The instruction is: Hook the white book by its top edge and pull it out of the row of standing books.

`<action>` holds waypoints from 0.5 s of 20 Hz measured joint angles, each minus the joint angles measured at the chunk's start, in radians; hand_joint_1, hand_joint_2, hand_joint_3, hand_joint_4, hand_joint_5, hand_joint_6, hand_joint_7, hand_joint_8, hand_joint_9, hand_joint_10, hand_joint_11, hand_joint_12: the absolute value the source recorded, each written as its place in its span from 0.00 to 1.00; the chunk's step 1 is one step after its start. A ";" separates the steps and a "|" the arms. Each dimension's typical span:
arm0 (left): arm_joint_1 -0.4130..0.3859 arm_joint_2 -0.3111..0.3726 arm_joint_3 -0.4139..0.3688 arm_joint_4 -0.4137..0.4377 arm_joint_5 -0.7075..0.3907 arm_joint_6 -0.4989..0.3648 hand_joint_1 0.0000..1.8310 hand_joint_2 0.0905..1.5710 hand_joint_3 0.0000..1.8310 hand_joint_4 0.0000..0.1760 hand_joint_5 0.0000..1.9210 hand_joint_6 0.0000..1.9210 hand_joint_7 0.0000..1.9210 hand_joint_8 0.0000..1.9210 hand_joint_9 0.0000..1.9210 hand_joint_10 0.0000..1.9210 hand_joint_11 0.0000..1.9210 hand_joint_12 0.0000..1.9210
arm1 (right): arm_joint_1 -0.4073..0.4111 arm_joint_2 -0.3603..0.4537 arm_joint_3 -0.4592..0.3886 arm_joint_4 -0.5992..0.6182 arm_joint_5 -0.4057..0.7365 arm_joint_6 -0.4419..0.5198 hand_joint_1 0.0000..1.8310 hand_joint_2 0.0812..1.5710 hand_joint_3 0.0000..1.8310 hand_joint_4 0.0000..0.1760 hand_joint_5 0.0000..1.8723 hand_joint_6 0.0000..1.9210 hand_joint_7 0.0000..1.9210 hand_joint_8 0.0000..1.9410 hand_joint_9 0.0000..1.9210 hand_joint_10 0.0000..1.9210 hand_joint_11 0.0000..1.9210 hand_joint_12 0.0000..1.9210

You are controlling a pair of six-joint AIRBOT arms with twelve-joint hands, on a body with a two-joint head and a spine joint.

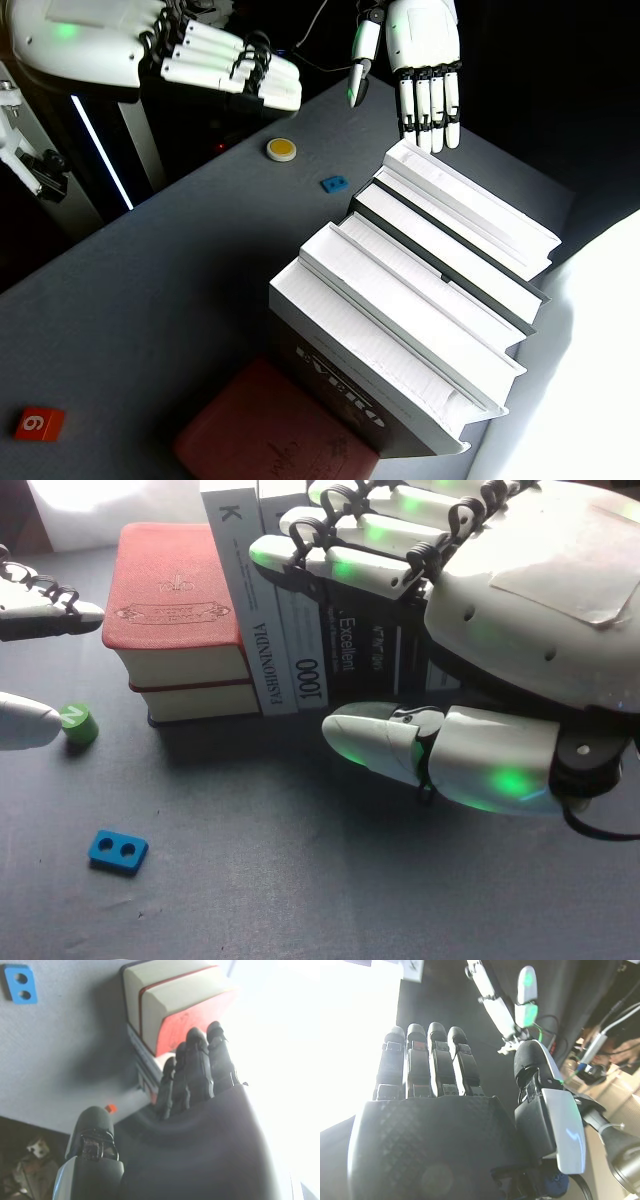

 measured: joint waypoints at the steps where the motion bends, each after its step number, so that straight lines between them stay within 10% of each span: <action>1: 0.000 0.000 0.000 0.000 0.000 0.000 0.00 0.83 0.04 0.00 0.00 0.00 0.00 0.00 0.00 0.00 0.00 0.00 | 0.000 0.000 0.000 0.002 0.001 0.002 0.00 0.85 0.02 0.00 0.00 0.00 0.00 0.00 0.00 0.00 0.00 0.00; 10: 0.000 -0.002 0.000 -0.001 0.014 0.000 0.00 0.83 0.02 0.00 0.02 0.00 0.00 0.00 0.00 0.00 0.00 0.00 | -0.007 -0.010 0.002 0.005 0.098 -0.046 0.00 0.84 0.01 0.00 0.00 0.00 0.00 0.00 0.00 0.00 0.00 0.00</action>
